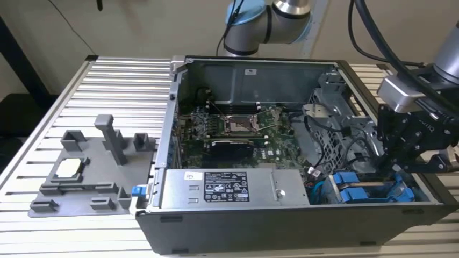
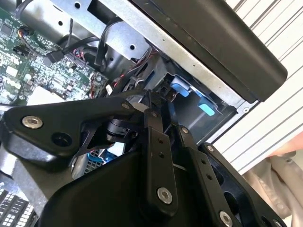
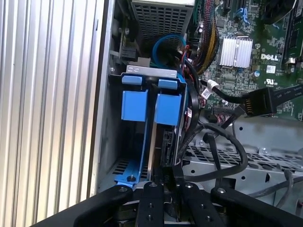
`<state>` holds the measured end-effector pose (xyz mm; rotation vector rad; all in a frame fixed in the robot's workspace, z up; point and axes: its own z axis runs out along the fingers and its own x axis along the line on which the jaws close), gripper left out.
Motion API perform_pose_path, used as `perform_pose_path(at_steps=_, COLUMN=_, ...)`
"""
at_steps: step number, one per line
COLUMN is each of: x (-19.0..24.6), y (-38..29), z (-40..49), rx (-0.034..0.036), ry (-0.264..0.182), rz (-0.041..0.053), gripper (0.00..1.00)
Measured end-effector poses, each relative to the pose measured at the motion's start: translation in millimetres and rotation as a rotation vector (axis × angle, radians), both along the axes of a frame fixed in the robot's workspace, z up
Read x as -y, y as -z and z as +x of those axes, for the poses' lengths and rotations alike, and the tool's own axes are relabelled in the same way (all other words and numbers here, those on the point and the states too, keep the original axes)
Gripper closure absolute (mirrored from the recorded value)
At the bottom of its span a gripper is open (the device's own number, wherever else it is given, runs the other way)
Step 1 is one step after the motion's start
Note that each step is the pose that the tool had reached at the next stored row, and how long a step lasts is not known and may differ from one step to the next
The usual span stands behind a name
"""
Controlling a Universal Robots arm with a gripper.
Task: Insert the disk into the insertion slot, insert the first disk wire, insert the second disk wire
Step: 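Insert the first disk wire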
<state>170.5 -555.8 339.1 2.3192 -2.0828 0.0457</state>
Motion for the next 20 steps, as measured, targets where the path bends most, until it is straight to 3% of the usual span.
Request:
perform_pose_path(at_steps=9, x=2.6, y=0.2, z=1.2, rx=-0.0002, ry=0.0, rz=0.0001, gripper=0.81)
perform_pose_path(at_steps=20, x=2.5, y=-0.8, z=-0.4, rx=0.0019, ry=0.003, rz=0.0003, gripper=0.81)
